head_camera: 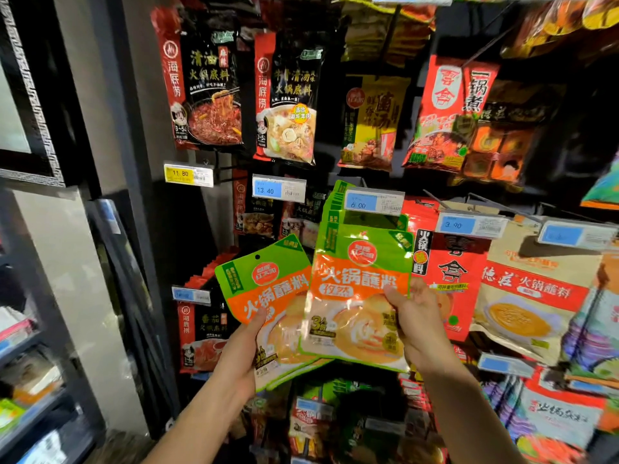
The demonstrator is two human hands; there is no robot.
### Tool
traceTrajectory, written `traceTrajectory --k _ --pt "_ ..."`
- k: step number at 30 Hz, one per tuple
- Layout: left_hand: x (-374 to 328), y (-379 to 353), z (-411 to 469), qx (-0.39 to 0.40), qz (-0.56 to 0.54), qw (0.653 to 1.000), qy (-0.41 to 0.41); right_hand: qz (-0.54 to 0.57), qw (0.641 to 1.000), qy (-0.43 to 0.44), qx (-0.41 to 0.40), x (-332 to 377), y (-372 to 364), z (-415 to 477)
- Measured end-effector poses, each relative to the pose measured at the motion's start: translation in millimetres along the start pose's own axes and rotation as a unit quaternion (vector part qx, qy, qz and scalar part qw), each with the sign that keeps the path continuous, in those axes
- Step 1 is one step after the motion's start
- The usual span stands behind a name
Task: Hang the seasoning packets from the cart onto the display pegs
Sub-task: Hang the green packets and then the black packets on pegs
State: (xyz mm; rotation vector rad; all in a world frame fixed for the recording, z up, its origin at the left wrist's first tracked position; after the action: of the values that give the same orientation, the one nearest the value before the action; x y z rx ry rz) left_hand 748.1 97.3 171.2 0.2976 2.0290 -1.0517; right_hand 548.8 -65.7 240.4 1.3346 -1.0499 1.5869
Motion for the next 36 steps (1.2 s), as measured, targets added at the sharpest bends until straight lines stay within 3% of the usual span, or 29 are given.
traceTrajectory --k 11,20,27,29,31,36 --pt "2.9 25.3 2.2 -0.042 -0.016 0.999 -0.001 -0.011 1.0 -0.006 -0.021 14.1 -9.1 33.2" --pt "-4.3 30.7 -1.0 -0.024 -0.048 0.998 -0.013 0.071 0.995 -0.069 -0.034 6.9 -13.6 44.2" --pt "-7.3 27.9 -4.0 -0.037 -0.044 0.998 -0.023 -0.046 0.995 -0.041 -0.077 10.1 -17.7 56.2" --pt "-7.2 28.7 -3.8 -0.047 -0.039 0.998 -0.033 -0.193 0.975 0.021 -0.108 11.1 -17.7 60.3" --pt "-6.7 30.1 -3.0 -0.054 -0.037 0.997 -0.04 -0.357 0.922 0.072 -0.135 7.9 -15.2 63.3" --pt "-7.9 29.4 -1.9 -0.064 -0.025 0.996 -0.049 -0.554 0.82 0.074 -0.121 6.0 -5.3 66.4"
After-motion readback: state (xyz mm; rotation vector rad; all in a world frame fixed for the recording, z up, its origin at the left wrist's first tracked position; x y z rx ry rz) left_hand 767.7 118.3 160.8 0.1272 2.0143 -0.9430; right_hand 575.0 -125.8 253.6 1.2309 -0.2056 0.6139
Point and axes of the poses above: each hand's wrist, its own z-axis towards the middle knuckle, its own y-axis out of the back of the hand, x = y × z, the point moved 1 cm from there along z, towards the middle knuckle, and after that the axes turned 2 degrees about -z, right-handed, at the moved point
